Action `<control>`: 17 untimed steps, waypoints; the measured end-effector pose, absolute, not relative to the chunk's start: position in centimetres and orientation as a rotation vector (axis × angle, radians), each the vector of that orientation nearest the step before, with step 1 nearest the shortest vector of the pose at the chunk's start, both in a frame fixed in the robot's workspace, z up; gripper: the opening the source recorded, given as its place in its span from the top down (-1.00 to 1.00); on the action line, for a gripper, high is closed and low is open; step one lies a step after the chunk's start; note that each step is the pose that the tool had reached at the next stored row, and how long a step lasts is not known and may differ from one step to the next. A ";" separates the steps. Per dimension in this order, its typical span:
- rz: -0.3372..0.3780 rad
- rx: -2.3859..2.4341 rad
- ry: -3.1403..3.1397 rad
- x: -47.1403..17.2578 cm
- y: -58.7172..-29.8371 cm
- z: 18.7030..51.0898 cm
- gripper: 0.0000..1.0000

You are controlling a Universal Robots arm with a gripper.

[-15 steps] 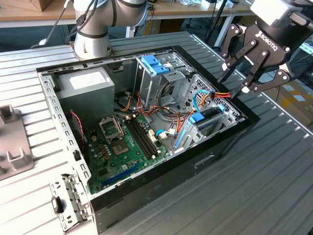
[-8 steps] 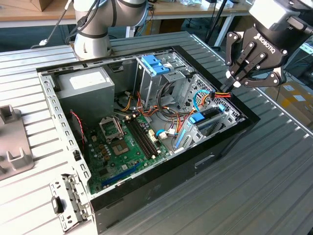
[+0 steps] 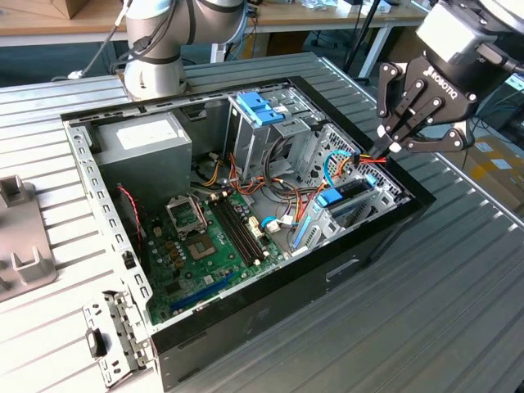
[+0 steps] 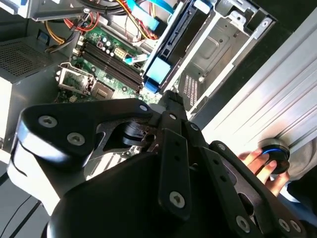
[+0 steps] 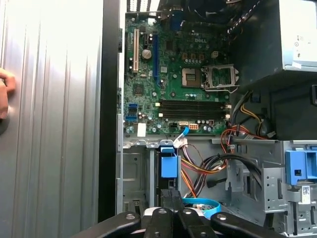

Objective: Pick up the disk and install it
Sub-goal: 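Pick up the disk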

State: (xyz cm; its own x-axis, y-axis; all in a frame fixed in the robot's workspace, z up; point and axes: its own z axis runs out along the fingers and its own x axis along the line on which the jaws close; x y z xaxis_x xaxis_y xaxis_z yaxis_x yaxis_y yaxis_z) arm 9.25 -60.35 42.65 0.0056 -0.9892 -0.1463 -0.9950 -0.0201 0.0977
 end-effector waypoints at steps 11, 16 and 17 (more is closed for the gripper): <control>0.214 -2.186 2.151 11.6 -60.3 41.8 0.79; 0.163 -2.170 2.127 12.1 -60.4 41.5 0.79; 0.163 -2.170 2.127 12.2 -60.4 41.4 0.79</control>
